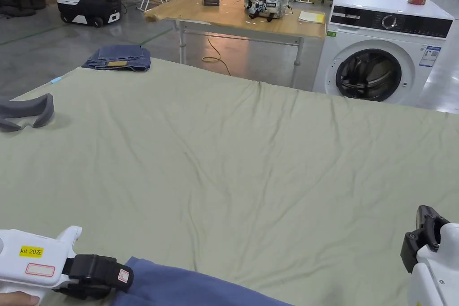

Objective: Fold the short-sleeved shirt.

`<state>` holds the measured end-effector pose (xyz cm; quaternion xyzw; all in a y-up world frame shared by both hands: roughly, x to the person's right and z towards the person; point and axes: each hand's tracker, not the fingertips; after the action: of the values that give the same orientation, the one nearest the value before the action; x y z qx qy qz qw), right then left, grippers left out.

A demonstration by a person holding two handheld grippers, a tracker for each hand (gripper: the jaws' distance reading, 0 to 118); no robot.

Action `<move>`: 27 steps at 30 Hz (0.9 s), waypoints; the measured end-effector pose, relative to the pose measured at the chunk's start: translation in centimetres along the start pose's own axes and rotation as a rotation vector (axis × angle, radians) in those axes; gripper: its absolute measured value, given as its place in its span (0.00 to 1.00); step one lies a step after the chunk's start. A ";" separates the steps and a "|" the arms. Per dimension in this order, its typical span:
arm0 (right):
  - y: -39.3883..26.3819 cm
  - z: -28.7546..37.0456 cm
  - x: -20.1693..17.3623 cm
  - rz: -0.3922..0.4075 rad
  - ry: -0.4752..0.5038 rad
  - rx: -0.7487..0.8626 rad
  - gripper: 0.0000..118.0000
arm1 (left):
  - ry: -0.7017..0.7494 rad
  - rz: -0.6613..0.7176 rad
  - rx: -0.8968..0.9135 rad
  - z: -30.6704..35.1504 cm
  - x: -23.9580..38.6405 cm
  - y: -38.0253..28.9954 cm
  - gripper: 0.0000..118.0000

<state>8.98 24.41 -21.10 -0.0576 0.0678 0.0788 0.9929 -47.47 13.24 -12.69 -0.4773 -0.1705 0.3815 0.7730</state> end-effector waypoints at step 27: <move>-1.6 0.4 1.8 -0.045 -0.029 -0.030 0.00 | -0.077 -0.008 0.108 1.0 4.8 -0.7 0.03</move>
<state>11.05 23.20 -20.76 -0.0728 0.0508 0.0585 0.9943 -44.63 17.27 -12.11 -0.4192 -0.1813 0.4050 0.7920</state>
